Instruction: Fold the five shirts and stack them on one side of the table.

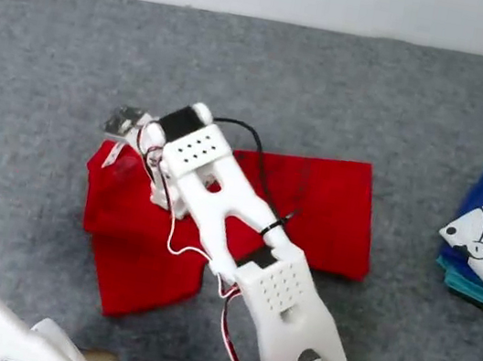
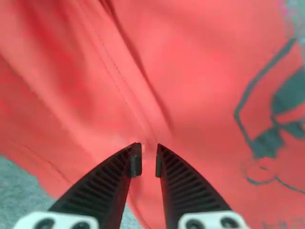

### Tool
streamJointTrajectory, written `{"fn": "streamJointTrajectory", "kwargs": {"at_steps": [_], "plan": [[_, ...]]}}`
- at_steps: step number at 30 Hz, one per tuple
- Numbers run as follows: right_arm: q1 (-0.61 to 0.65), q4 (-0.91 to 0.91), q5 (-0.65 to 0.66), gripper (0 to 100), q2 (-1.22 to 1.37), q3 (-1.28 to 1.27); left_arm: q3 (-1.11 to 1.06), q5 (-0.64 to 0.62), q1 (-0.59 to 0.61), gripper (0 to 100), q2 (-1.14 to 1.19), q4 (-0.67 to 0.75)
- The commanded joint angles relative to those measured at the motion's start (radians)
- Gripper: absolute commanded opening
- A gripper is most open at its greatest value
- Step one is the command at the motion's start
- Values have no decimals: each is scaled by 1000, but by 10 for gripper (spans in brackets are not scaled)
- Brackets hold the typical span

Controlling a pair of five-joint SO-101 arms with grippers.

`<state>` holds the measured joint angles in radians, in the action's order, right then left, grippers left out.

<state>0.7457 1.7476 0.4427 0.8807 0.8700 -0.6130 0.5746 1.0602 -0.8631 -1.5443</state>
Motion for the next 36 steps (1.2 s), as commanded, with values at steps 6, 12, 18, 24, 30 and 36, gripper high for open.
{"fn": "streamJointTrajectory", "kwargs": {"at_steps": [6, 12, 18, 24, 30, 36], "plan": [[-110, 5, -5, 54, 56, 3, 13, 6, 5, 14, -20, -3], [-137, 44, -8, 54, 39, 38, 10, 6, 2, 14, -20, -3], [-39, 44, -5, 57, -41, 97, 10, 6, 0, 14, -20, -3], [58, -64, -5, 58, -31, 173, 8, 6, 0, 14, -20, -3], [113, -206, -5, 58, 38, 186, 8, 6, 0, 14, -20, -3], [113, -308, -5, 58, 110, 186, 8, 6, 2, 14, -20, -3]]}}
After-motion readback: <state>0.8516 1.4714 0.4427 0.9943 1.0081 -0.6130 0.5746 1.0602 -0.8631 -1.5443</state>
